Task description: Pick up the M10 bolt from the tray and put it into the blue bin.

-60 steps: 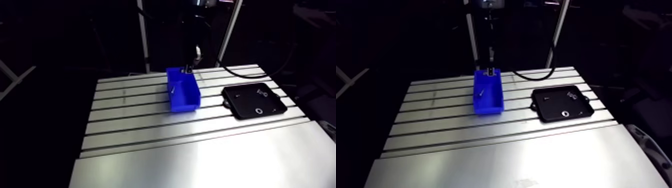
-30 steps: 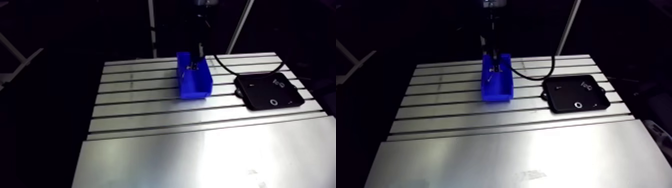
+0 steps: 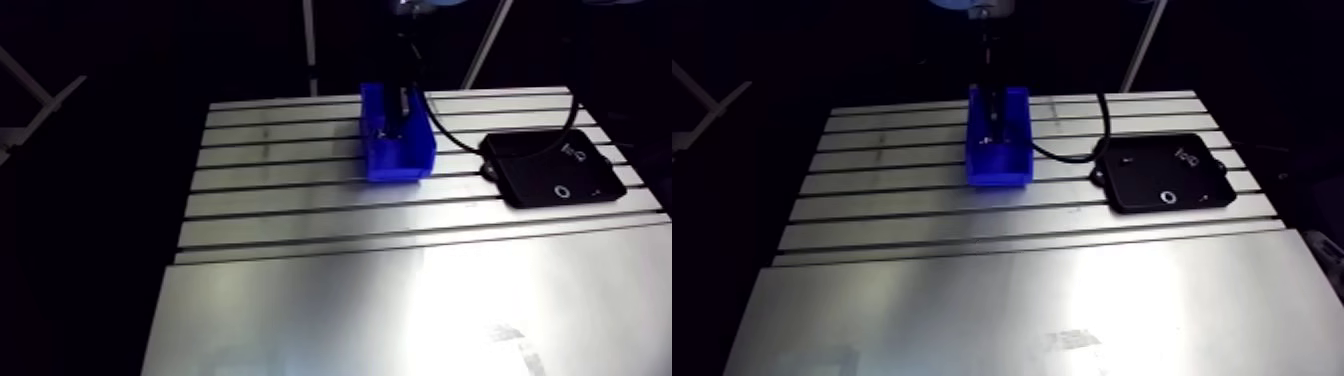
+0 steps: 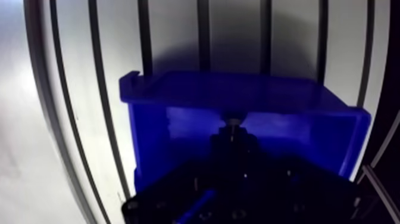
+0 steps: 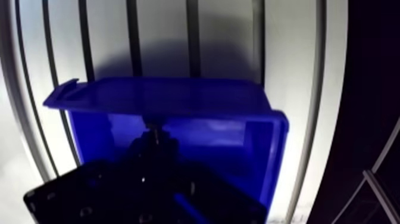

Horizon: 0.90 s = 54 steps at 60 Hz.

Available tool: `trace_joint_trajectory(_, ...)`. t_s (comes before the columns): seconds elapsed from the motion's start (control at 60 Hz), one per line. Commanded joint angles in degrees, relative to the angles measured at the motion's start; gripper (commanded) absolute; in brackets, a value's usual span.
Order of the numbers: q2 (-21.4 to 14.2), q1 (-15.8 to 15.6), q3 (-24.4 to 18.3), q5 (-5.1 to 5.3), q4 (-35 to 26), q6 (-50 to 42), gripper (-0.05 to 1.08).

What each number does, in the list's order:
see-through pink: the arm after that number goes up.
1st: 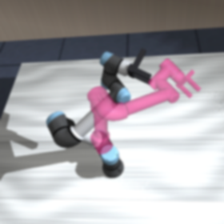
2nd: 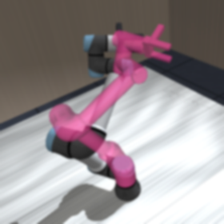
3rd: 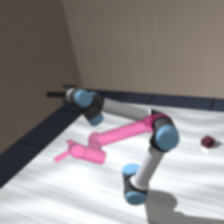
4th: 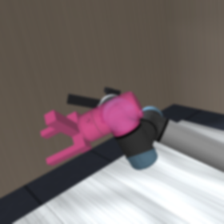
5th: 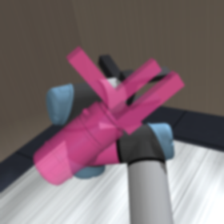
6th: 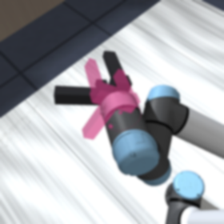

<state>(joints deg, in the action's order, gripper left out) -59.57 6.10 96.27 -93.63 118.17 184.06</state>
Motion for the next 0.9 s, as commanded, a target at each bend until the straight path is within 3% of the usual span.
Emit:
trace_joint_trajectory(0.017, 0.9, -0.04, 0.45, -1.04, 1.32, -0.21, 1.03)
trace_joint_trajectory(0.083, 0.84, -0.04, 0.54, -1.25, 1.33, -0.29, 0.97)
trace_joint_trajectory(0.1, 0.83, -0.04, 0.54, -1.18, 1.4, -0.45, 0.87)
trace_joint_trajectory(0.117, 0.83, -0.04, 0.54, -1.18, 1.4, -0.45, 0.87)
trace_joint_trajectory(0.133, 0.75, -0.04, 0.61, -1.17, 1.49, -0.47, 0.71)
trace_joint_trajectory(0.15, 0.75, -0.04, 0.61, -1.17, 1.49, -0.47, 0.71)
trace_joint_trajectory(0.167, 0.67, -0.04, 0.7, -1.09, 1.8, -0.62, 0.49)
trace_joint_trajectory(0.183, 0.67, -0.04, 0.7, -1.09, 1.8, -0.62, 0.49)
trace_joint_trajectory(0.2, 0.58, 0.04, 0.71, -0.85, 1.92, -0.8, 0.25)
trace_joint_trajectory(0.217, 0.58, 0.04, 0.71, -0.85, 1.92, -0.8, 0.25)
trace_joint_trajectory(0.233, 0.42, 0.05, 0.79, -1.04, 1.94, -0.97, 0.01)
trace_joint_trajectory(0.5, -1.38, 0.57, 0.89, -0.49, 0.12, -1.18, 0.0)
trace_joint_trajectory(0.667, -4.59, 0.67, 0.32, -0.04, -4.74, -1.25, 0.0)
trace_joint_trajectory(0.9, -10.14, 0.68, -4.14, 0.74, -11.71, -6.6, 0.0)
